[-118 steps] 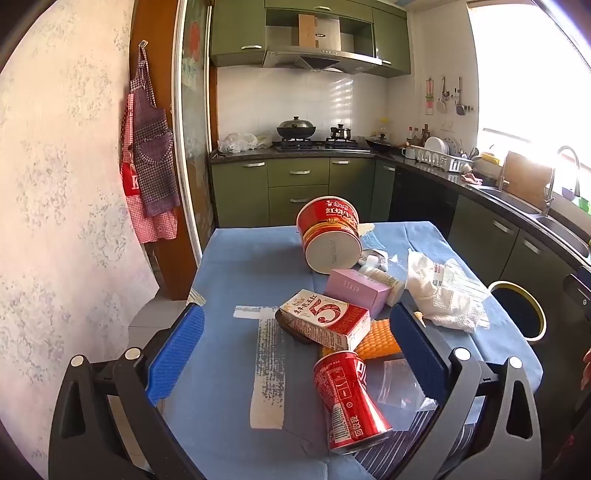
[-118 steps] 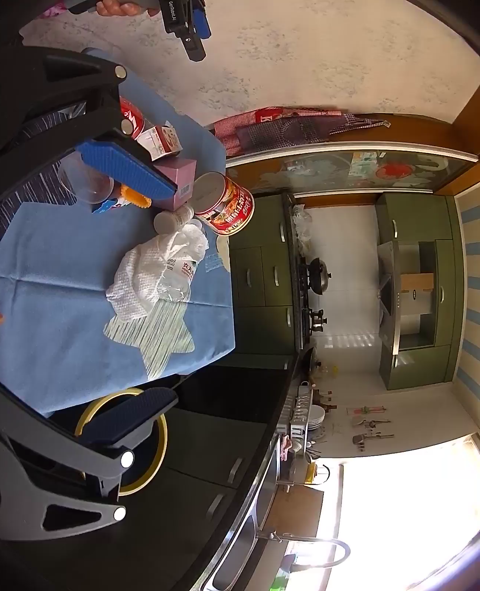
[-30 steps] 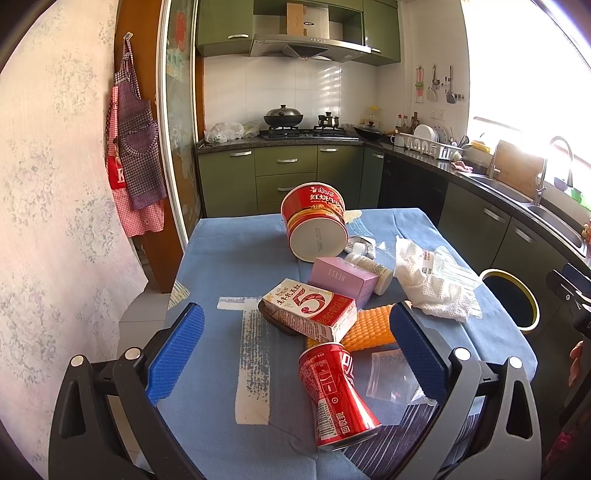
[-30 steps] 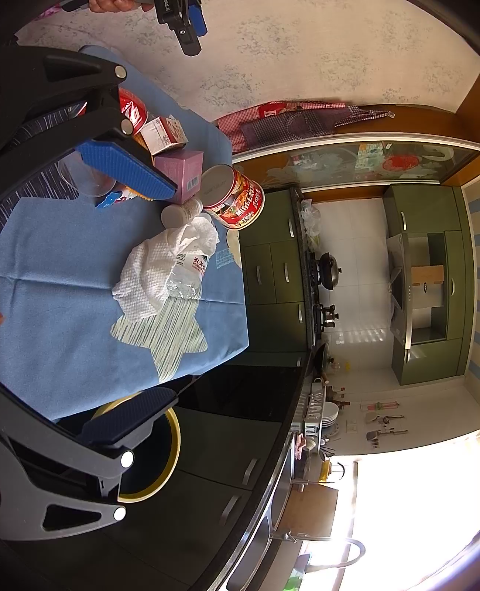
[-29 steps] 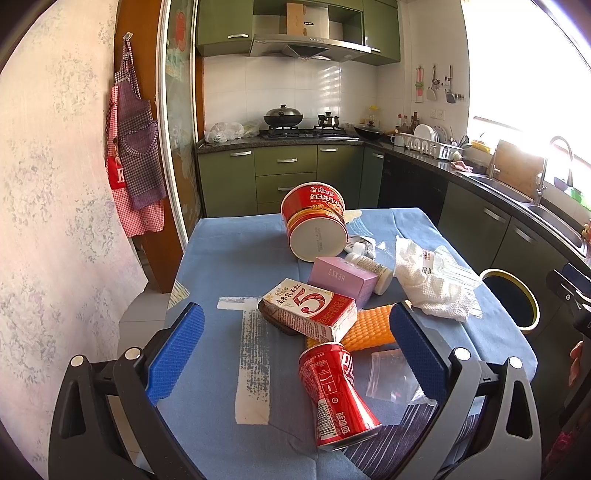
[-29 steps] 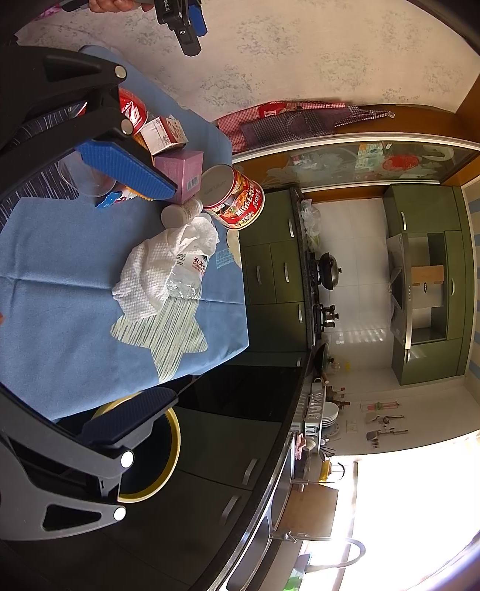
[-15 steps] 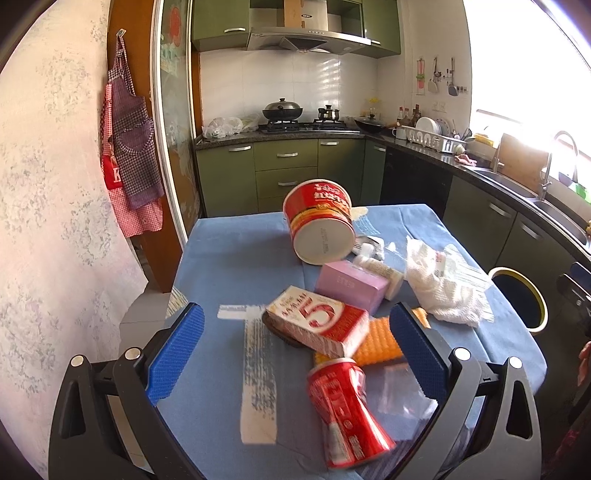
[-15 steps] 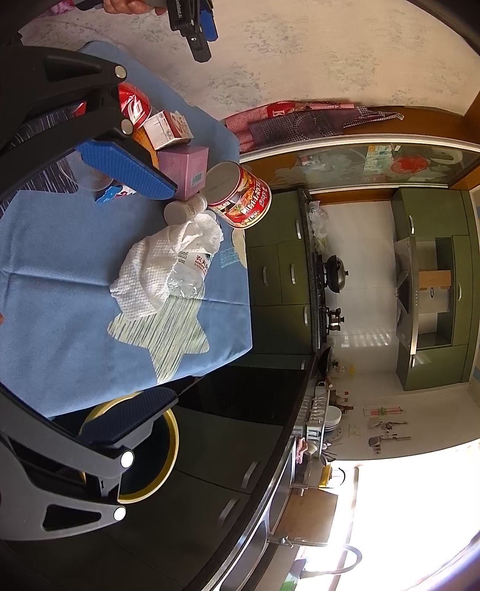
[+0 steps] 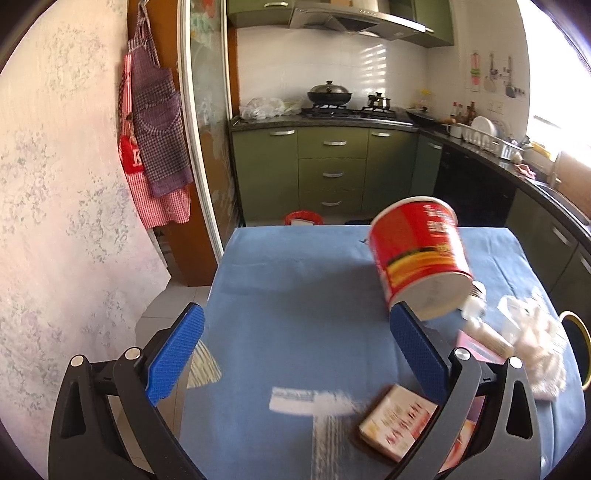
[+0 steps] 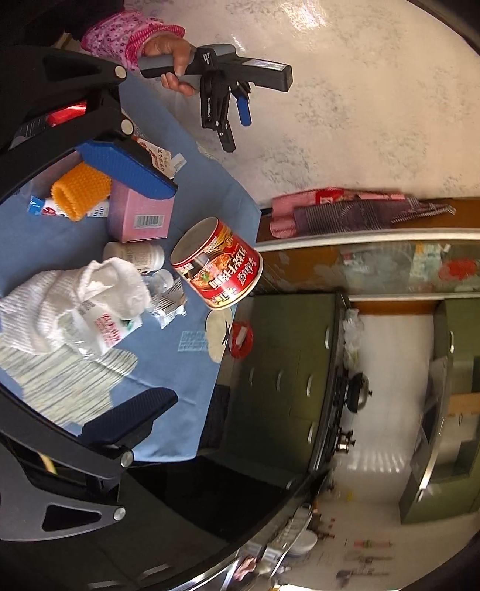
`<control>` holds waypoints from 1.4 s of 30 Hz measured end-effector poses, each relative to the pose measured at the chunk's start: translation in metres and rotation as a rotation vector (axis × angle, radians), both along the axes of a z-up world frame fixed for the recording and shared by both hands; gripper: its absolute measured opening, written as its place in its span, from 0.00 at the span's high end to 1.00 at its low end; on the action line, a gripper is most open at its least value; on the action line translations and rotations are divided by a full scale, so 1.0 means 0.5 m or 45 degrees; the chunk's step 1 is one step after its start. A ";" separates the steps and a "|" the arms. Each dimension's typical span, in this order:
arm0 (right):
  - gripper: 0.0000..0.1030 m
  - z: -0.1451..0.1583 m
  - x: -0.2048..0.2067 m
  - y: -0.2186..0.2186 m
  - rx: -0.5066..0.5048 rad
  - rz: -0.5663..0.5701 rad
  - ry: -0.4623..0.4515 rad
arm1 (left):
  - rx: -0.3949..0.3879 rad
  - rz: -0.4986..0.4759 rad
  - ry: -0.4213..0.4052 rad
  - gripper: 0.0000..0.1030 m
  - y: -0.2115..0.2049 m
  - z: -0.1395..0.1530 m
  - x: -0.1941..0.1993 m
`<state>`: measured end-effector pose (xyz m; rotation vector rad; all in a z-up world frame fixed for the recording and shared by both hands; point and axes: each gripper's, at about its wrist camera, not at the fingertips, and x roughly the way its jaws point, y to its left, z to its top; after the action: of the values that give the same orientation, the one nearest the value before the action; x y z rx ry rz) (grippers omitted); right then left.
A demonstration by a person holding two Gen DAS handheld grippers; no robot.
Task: Collect trash
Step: 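Grasp the red-and-white paper bucket rim with the right gripper and lift, then carry the paper bucket over the yellow-rimmed bin and release it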
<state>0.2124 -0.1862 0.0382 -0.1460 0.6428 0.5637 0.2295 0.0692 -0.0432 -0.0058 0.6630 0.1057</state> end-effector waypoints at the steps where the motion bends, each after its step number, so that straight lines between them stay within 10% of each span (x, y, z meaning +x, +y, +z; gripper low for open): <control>1: 0.06 0.001 0.036 0.015 -0.013 0.039 0.032 | -0.006 0.010 0.015 0.04 0.008 -0.013 0.021; 14: 0.16 -0.055 0.461 0.239 -0.183 0.418 0.574 | -0.014 0.048 0.054 0.04 0.042 -0.107 0.109; 23: 0.41 -0.129 0.524 0.324 -0.207 0.574 0.996 | -0.100 0.076 0.041 0.04 0.092 -0.104 0.097; 35: 0.96 -0.072 0.351 0.332 -0.248 0.584 0.897 | -0.092 0.075 0.024 0.04 0.091 -0.100 0.090; 42: 0.96 0.004 0.282 0.305 -0.251 0.399 0.642 | -0.027 0.082 0.026 0.04 0.072 -0.108 0.094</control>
<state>0.3535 -0.0336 0.0400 -0.2973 1.1793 0.8499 0.2764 0.1053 -0.0974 -0.0462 0.6841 0.1609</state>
